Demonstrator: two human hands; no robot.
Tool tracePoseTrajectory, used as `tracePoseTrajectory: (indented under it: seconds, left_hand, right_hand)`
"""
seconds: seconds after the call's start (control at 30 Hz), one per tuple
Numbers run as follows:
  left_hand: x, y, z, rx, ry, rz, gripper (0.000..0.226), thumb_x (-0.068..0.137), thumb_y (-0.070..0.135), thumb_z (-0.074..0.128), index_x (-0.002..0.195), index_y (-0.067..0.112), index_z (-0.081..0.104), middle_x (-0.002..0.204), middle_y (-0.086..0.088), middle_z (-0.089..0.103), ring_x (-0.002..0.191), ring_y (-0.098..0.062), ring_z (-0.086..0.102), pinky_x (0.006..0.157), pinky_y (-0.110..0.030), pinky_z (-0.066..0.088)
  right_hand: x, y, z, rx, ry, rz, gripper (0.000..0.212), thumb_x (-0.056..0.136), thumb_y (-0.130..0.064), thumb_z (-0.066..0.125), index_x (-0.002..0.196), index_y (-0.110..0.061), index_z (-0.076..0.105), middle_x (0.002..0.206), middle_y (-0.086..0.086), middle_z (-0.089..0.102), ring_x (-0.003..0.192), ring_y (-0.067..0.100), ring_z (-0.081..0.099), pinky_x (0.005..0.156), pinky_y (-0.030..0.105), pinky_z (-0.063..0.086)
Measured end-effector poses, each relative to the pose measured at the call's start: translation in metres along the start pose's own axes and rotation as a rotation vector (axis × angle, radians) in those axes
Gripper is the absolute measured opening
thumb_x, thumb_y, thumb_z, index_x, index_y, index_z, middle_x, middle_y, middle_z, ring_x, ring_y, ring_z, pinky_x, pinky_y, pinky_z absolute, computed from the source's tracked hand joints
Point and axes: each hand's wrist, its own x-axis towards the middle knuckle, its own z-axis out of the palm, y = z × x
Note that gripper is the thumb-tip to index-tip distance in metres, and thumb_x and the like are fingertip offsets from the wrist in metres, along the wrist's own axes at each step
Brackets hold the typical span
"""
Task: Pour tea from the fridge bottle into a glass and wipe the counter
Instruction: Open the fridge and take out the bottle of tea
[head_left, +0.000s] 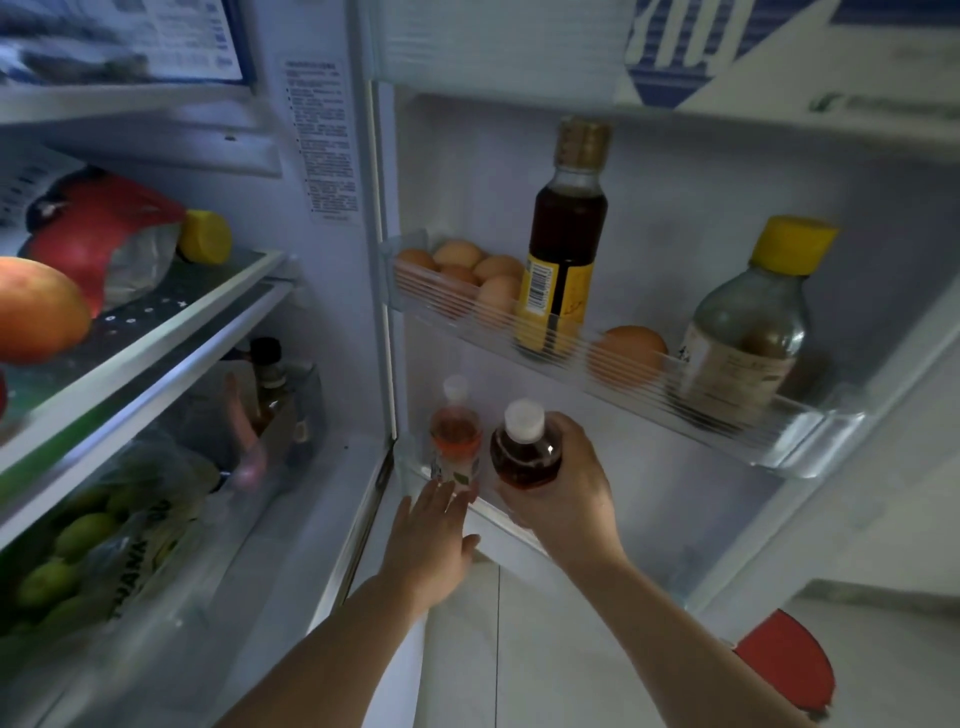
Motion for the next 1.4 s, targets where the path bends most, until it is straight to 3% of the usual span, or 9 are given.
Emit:
tracePoseTrajectory:
  seconds: [0.07,0.23,0.43,0.63,0.8,0.87,0.97,1.13,1.4]
  left_hand:
    - [-0.006,0.003,-0.008,0.013,0.025,0.006,0.054,0.096,0.043,0.041,0.144,0.024,0.026,0.155,0.002,0.027,0.145,-0.018,0.021,0.119,-0.043,0.021]
    - [-0.023,0.009,-0.027,0.007,0.080,-0.012,0.043,0.094,0.041,0.047,0.133,0.023,0.043,0.138,0.003,0.049,0.130,-0.015,0.042,0.113,-0.038,0.033]
    - [-0.062,0.021,-0.051,0.055,0.173,-0.087,0.044,0.095,0.041,0.045,0.135,0.023,0.043,0.138,0.004,0.052,0.127,-0.013,0.048,0.110,-0.027,0.032]
    - [-0.120,0.042,-0.061,0.063,0.170,-0.281,0.050,0.097,0.038,0.039,0.143,0.021,0.033,0.144,-0.001,0.045,0.131,-0.019,0.043,0.110,-0.032,0.033]
    - [-0.195,0.077,-0.065,0.048,0.238,-0.458,0.045,0.096,0.036,0.043,0.138,0.019,0.041,0.137,-0.003,0.051,0.121,-0.023,0.049,0.103,-0.034,0.039]
    - [-0.211,0.080,-0.068,0.046,0.242,-0.489,0.045,0.096,0.036,0.043,0.137,0.019,0.040,0.139,-0.003,0.049,0.123,-0.023,0.048,0.104,-0.035,0.039]
    - [-0.260,0.097,-0.074,0.048,0.237,-0.591,0.047,0.097,0.036,0.043,0.140,0.018,0.037,0.143,-0.003,0.045,0.128,-0.023,0.045,0.106,-0.035,0.036]
    - [-0.351,0.098,-0.082,0.060,0.272,-0.792,0.048,0.097,0.035,0.040,0.142,0.018,0.034,0.146,-0.003,0.042,0.133,-0.022,0.041,0.110,-0.035,0.032]
    - [-0.499,0.095,-0.100,0.106,0.338,-1.148,0.047,0.097,0.035,0.041,0.140,0.017,0.037,0.140,-0.004,0.047,0.127,-0.023,0.046,0.105,-0.036,0.037]
  right_hand:
    - [-0.007,-0.006,-0.003,-0.029,-0.001,-0.036,0.042,0.065,-0.039,0.076,0.094,-0.044,0.046,0.093,-0.016,0.059,0.082,0.000,0.056,0.066,0.012,0.038]
    - [-0.027,-0.018,-0.012,-0.015,-0.049,-0.058,0.058,0.066,-0.038,0.079,0.112,-0.032,0.046,0.106,-0.010,0.055,0.095,0.009,0.054,0.077,0.020,0.040]
    - [-0.056,-0.028,-0.025,0.034,-0.165,-0.064,0.068,0.066,-0.030,0.080,0.122,-0.025,0.042,0.111,-0.009,0.049,0.102,0.011,0.049,0.085,0.024,0.039]
    - [-0.089,-0.019,-0.042,0.107,-0.270,-0.095,0.065,0.066,-0.027,0.079,0.119,-0.027,0.042,0.110,-0.008,0.051,0.099,0.014,0.052,0.085,0.032,0.044]
    - [-0.134,-0.014,-0.065,0.162,-0.412,-0.167,0.064,0.065,-0.026,0.080,0.119,-0.021,0.045,0.108,-0.002,0.055,0.096,0.018,0.055,0.081,0.034,0.046]
    - [-0.143,-0.016,-0.065,0.175,-0.410,-0.169,0.065,0.065,-0.023,0.080,0.119,-0.022,0.045,0.108,-0.004,0.053,0.093,0.015,0.053,0.080,0.030,0.041]
    - [-0.167,-0.020,-0.072,0.210,-0.492,-0.206,0.061,0.063,-0.022,0.080,0.116,-0.022,0.049,0.108,-0.001,0.056,0.095,0.017,0.057,0.084,0.035,0.047]
    - [-0.213,-0.043,-0.068,0.239,-0.677,-0.292,0.057,0.065,-0.021,0.081,0.111,-0.023,0.048,0.104,-0.005,0.056,0.097,0.016,0.055,0.093,0.037,0.046]
    - [-0.305,-0.105,-0.024,0.345,-0.875,-0.504,0.060,0.061,-0.024,0.084,0.110,-0.018,0.049,0.104,-0.001,0.056,0.095,0.017,0.055,0.083,0.031,0.045]
